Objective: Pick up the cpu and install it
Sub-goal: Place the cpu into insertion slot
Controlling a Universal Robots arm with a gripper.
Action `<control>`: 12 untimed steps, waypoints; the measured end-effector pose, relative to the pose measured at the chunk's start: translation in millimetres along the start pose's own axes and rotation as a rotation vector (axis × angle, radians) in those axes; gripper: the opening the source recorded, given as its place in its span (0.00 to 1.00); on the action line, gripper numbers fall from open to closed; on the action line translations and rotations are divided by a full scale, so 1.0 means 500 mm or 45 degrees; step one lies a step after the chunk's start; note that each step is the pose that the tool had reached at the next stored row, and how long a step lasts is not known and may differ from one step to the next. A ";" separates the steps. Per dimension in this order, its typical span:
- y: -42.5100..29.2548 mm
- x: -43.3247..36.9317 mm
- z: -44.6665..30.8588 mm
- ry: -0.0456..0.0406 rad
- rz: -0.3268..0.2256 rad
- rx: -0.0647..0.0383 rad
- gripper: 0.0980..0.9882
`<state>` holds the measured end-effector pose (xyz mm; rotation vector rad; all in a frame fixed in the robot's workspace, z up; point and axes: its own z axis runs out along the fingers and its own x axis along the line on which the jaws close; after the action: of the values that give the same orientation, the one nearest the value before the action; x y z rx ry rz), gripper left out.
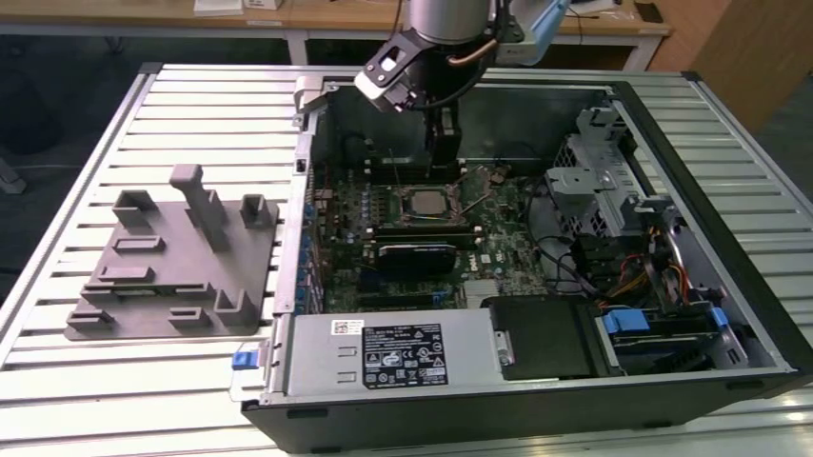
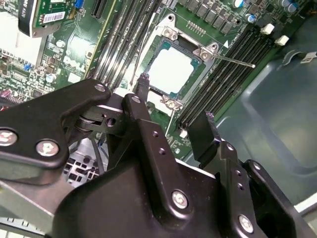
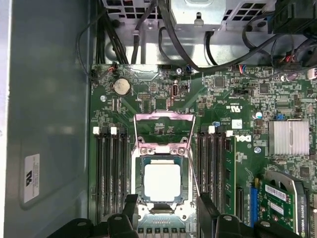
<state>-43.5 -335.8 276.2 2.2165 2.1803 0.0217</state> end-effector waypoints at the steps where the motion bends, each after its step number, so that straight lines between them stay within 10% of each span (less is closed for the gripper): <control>1: 0.000 0.000 0.003 0.000 0.000 0.000 0.56; 12: -0.001 0.000 0.023 -0.001 0.000 0.001 0.56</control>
<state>-43.5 -335.8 264.5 2.2165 2.1804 0.0194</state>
